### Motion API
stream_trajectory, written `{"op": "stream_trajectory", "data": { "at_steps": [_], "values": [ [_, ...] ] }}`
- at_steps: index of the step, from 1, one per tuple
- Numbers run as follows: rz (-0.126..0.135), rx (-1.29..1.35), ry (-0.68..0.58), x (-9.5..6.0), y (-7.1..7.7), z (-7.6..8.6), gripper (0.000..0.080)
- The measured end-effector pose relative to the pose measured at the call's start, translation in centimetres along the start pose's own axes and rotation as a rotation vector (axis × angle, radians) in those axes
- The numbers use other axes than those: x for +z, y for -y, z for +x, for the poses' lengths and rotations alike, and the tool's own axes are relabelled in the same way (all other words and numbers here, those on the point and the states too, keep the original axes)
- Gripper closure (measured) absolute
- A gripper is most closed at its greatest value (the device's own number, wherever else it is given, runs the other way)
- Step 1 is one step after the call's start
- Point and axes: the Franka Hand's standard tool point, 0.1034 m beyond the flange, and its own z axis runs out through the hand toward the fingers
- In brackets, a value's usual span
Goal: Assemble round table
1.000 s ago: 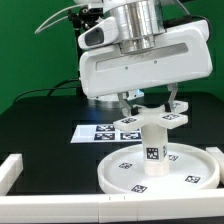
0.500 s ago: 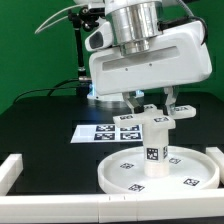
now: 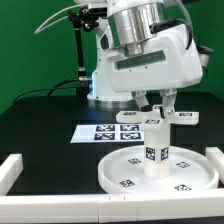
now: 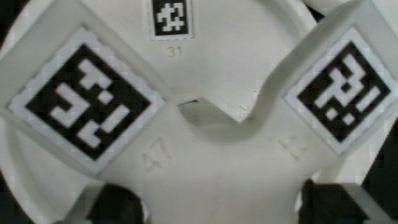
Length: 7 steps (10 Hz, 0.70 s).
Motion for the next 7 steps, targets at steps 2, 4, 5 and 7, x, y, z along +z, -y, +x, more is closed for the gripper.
{"op": "stream_trajectory", "data": {
  "at_steps": [2, 4, 5, 7],
  "values": [
    [0.000, 0.004, 0.000, 0.0, 0.0, 0.0, 0.0361],
    [-0.036, -0.112, 0.043, -0.8, 0.4, 0.0, 0.0188],
    [-0.039, -0.138, 0.061, -1.6, 1.1, 0.0, 0.0159],
    [-0.037, -0.176, 0.070, -2.0, 1.5, -0.1, 0.0151]
  ]
}}
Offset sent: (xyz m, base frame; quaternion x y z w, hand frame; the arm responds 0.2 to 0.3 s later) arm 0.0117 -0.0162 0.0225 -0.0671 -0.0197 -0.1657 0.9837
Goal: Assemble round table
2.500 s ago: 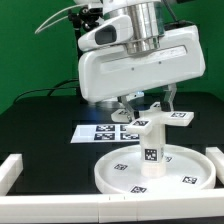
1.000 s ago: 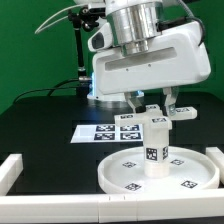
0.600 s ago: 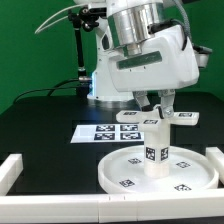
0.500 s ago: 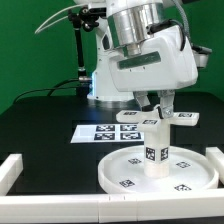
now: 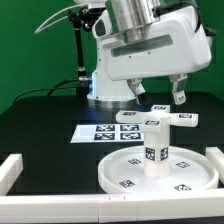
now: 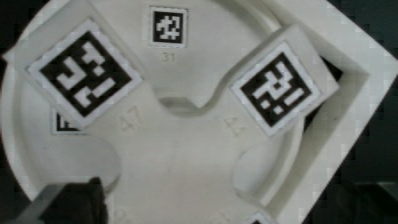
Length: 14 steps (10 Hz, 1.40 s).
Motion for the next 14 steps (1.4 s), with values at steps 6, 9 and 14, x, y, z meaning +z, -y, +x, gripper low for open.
{"op": "stream_trajectory", "data": {
  "at_steps": [6, 9, 14],
  "values": [
    [-0.073, -0.719, -0.020, 0.29, -0.15, 0.00, 0.0150],
    [-0.095, -0.963, -0.020, 0.36, 0.09, -0.31, 0.0150],
    [-0.107, -1.355, -0.009, 0.93, -0.42, -0.17, 0.0150]
  ]
}}
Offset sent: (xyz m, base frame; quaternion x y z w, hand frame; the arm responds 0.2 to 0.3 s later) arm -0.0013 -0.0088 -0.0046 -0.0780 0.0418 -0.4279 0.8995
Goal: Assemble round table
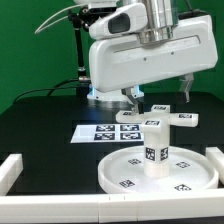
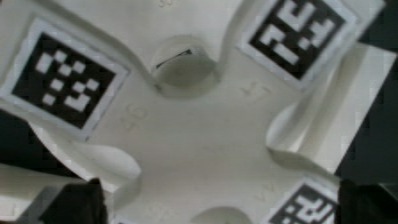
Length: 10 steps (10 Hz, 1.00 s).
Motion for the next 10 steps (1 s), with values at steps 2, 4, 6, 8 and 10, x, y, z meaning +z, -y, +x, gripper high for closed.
{"op": "stream_trajectory", "data": {
  "at_steps": [2, 4, 6, 8, 10],
  "values": [
    [-0.002, -0.038, -0.002, 0.3, -0.1, -0.2, 0.0150],
    [0.000, -0.035, 0.002, 0.5, -0.1, -0.3, 0.0150],
    [0.001, -0.028, 0.005, 0.7, -0.4, -0.5, 0.0150],
    [0.003, -0.025, 0.009, 0.9, -0.5, -0.7, 0.0150],
    [0.006, -0.024, 0.014, 1.2, -0.5, -0.8, 0.0150]
  ]
}}
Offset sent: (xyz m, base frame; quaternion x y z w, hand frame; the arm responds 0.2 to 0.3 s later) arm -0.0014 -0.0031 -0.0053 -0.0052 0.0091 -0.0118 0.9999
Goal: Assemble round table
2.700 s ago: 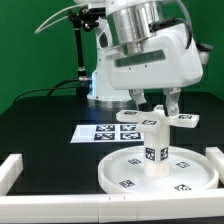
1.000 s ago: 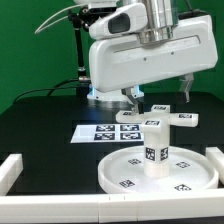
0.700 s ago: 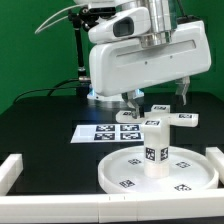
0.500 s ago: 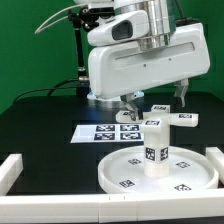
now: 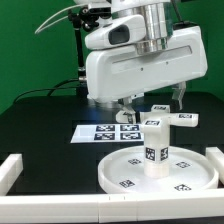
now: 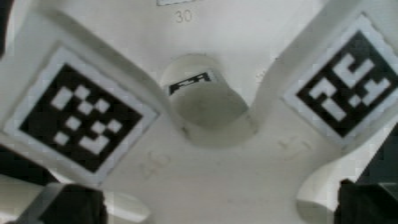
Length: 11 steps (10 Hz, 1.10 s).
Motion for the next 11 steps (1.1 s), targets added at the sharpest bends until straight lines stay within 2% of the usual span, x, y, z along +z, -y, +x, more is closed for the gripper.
{"op": "stream_trajectory", "data": {
  "at_steps": [2, 3, 4, 5, 11],
  "values": [
    [0.001, 0.000, 0.003, 0.15, 0.02, -0.07, 0.0150],
    [0.002, 0.000, 0.003, 0.17, 0.02, -0.08, 0.0264],
    [0.002, 0.000, 0.003, 0.19, 0.02, -0.09, 0.0264],
    [0.001, 0.000, 0.002, 0.16, 0.02, -0.07, 0.0365],
    [0.002, 0.042, 0.002, 0.17, 0.06, -0.05, 0.0364]
  ]
}}
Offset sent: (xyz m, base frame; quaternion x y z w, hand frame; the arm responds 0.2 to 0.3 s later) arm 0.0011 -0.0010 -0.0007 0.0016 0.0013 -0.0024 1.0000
